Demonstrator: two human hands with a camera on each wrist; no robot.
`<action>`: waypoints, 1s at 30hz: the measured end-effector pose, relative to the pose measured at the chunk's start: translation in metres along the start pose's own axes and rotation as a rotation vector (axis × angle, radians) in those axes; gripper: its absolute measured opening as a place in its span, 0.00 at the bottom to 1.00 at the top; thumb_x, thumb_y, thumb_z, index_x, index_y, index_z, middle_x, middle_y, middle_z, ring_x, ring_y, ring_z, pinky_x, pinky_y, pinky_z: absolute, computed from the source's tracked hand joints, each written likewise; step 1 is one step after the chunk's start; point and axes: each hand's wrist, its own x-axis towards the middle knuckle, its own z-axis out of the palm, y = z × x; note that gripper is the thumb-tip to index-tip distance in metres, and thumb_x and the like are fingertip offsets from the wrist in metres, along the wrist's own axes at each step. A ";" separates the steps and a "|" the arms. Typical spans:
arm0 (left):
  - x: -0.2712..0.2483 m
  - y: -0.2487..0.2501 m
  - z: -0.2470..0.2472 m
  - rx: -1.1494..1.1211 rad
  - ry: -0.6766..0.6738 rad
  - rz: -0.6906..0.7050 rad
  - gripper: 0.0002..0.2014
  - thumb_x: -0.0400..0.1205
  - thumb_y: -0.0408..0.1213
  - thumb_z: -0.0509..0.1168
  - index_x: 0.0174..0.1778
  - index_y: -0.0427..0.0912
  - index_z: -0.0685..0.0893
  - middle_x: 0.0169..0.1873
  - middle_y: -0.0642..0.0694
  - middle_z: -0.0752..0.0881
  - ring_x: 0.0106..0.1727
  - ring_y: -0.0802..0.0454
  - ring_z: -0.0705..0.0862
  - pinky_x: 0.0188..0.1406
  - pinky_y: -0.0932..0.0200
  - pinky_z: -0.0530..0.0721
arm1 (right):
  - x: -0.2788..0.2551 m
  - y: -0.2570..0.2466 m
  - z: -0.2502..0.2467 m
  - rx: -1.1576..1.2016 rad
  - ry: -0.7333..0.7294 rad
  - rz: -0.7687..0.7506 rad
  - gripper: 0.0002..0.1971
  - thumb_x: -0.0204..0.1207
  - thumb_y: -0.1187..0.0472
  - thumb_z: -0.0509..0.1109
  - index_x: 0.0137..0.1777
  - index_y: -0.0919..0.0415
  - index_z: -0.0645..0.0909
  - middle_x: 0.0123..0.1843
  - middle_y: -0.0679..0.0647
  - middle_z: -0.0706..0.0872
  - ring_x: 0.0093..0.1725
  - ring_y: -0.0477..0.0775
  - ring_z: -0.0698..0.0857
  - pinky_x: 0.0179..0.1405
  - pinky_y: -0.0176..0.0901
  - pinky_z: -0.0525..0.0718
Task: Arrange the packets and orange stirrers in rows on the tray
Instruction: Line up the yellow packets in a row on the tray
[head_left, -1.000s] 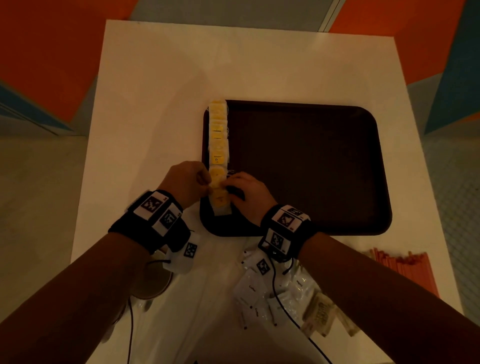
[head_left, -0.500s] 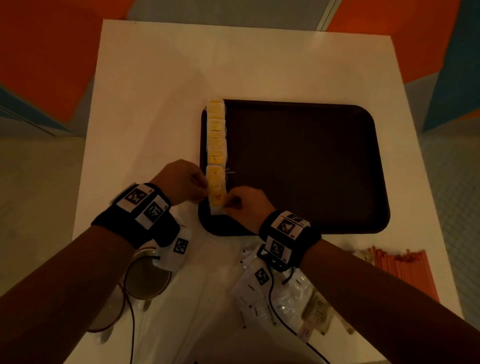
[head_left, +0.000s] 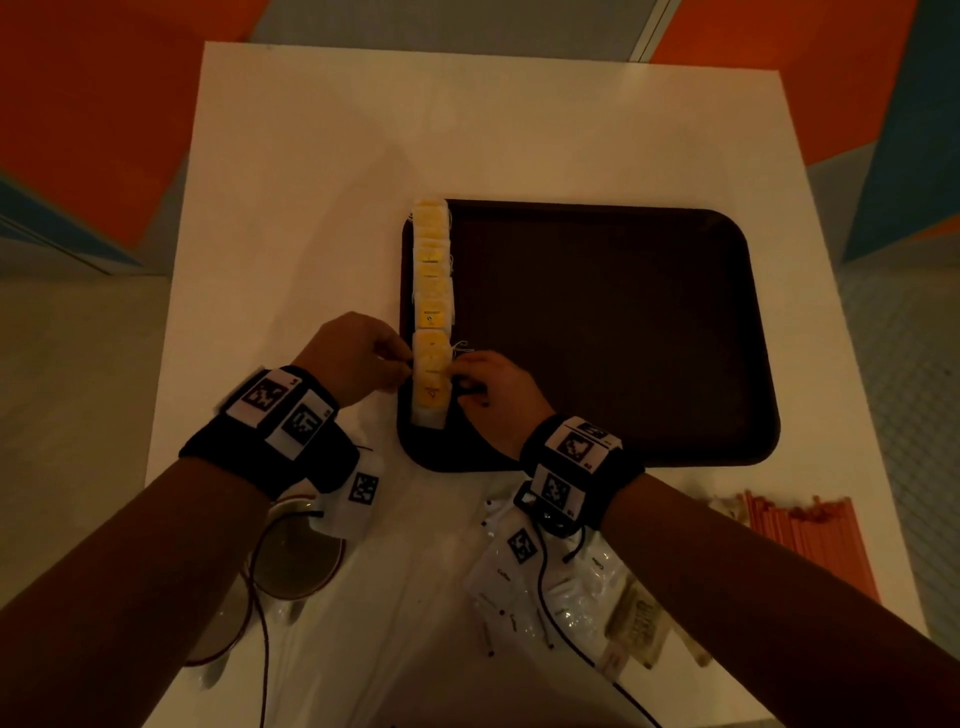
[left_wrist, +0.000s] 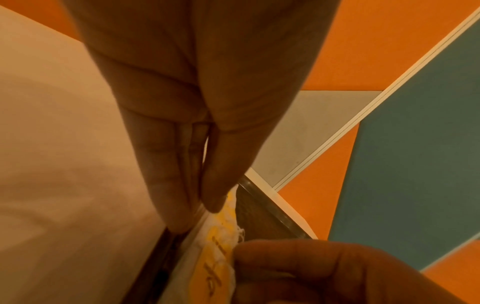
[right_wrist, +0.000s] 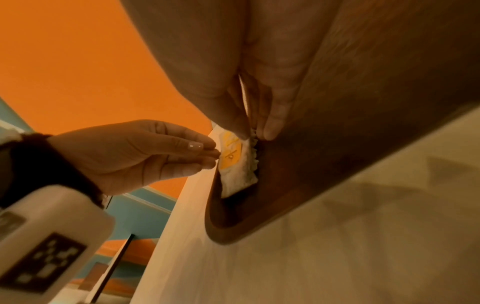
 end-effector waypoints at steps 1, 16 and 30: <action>0.001 0.000 0.000 0.026 0.017 0.018 0.07 0.73 0.33 0.72 0.46 0.41 0.89 0.40 0.44 0.88 0.39 0.51 0.85 0.45 0.56 0.81 | 0.001 0.000 0.000 0.027 0.005 -0.001 0.22 0.75 0.74 0.62 0.69 0.62 0.74 0.73 0.58 0.72 0.67 0.57 0.76 0.68 0.47 0.77; 0.001 0.003 0.005 -0.015 0.126 0.096 0.07 0.75 0.33 0.70 0.48 0.39 0.87 0.41 0.49 0.83 0.40 0.56 0.80 0.39 0.68 0.73 | 0.006 0.007 0.006 0.204 0.025 -0.009 0.24 0.76 0.76 0.60 0.72 0.62 0.71 0.77 0.57 0.68 0.76 0.54 0.68 0.67 0.31 0.67; 0.009 0.000 0.003 0.004 0.221 0.077 0.08 0.78 0.33 0.66 0.51 0.39 0.87 0.50 0.40 0.87 0.45 0.44 0.84 0.50 0.55 0.79 | 0.018 -0.003 -0.002 0.337 0.074 0.090 0.22 0.74 0.78 0.52 0.63 0.60 0.74 0.64 0.59 0.79 0.58 0.52 0.79 0.60 0.43 0.78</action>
